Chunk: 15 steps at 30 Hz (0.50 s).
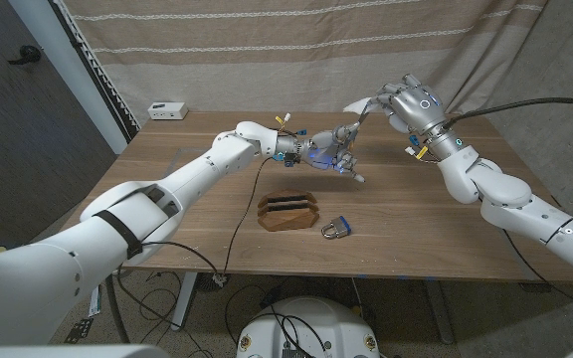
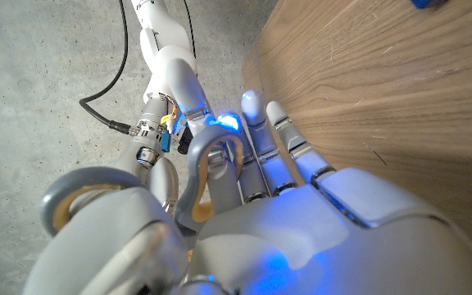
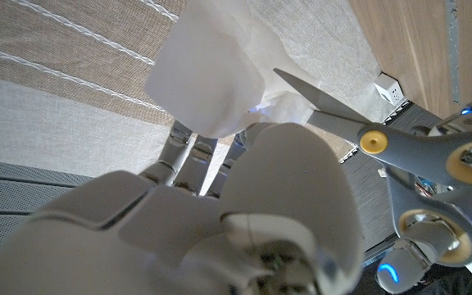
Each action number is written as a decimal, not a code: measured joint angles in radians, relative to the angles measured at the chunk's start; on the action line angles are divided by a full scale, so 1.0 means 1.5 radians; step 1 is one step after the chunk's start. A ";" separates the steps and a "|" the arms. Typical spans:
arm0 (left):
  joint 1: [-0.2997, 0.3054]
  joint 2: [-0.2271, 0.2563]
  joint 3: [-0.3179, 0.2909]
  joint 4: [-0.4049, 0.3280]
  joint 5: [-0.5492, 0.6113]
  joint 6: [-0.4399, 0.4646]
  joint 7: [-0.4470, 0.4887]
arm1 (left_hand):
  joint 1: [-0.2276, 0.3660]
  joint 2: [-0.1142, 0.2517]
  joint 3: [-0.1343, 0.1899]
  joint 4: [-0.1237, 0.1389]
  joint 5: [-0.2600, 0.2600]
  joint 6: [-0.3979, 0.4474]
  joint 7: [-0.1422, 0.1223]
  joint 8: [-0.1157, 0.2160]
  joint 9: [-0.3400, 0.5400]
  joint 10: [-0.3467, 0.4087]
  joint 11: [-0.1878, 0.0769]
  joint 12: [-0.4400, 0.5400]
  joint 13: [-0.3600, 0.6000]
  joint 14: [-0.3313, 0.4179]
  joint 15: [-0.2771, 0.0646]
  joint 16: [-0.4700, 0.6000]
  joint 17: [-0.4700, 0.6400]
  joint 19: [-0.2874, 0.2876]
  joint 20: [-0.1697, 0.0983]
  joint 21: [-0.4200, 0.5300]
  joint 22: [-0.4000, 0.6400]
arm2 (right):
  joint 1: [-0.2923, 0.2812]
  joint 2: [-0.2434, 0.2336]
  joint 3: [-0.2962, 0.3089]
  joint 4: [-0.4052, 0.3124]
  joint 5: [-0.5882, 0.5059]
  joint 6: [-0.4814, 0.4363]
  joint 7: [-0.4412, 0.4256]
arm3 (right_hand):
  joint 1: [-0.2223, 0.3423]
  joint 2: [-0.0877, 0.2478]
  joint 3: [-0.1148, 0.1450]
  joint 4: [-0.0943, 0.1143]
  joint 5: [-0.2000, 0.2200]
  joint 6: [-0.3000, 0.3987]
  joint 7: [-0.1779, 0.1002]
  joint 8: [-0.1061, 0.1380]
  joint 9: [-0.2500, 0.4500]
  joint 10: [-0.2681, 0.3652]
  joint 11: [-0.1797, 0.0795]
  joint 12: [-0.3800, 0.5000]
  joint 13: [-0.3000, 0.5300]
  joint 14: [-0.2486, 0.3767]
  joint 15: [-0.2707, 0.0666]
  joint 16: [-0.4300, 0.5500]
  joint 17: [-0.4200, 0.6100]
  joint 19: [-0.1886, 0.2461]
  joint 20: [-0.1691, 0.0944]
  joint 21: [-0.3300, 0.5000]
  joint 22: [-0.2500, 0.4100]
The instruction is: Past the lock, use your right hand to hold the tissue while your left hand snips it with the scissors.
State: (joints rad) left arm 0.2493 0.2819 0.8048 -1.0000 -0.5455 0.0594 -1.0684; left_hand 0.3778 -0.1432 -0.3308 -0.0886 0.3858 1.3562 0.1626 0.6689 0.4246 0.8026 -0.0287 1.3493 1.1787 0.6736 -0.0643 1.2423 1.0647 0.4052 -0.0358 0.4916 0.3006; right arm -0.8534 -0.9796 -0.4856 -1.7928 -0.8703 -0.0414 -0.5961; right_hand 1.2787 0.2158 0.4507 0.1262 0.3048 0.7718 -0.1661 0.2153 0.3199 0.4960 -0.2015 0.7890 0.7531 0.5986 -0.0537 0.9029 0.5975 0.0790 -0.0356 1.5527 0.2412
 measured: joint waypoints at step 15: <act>0.003 -0.002 -0.001 0.004 -0.003 -0.007 0.001 | -0.002 -0.002 0.000 0.000 0.000 0.001 -0.001 0.000 0.000 0.000 0.000 0.000 0.000 0.000 0.000 0.000 0.000 0.000 0.000 -0.003 0.002 | -0.003 -0.001 0.003 -0.006 0.003 0.010 0.001 | -0.003 -0.003 0.000 0.000 0.006 0.005 0.000 0.016 0.014 -0.001 0.001 0.000 -0.003 0.002 -0.002 0.000 -0.003 0.000 0.000 -0.005 -0.006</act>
State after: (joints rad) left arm 0.2531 0.2795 0.8032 -0.9943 -0.5504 0.0489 -1.0669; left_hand 0.3752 -0.1457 -0.3308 -0.0886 0.3858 1.3580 0.1609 0.6689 0.4245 0.8026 -0.0288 1.3493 1.1787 0.6736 -0.0643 1.2424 1.0654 0.4052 -0.0358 0.4878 0.3044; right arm -0.8575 -0.9805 -0.4816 -1.8014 -0.8661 -0.0259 -0.5942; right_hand 1.2749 0.2118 0.4507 0.1262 0.3145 0.7793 -0.1664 0.2386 0.3414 0.4944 -0.1999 0.7888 0.7482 0.6021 -0.0573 0.9029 0.5927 0.0789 -0.0356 1.5450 0.2320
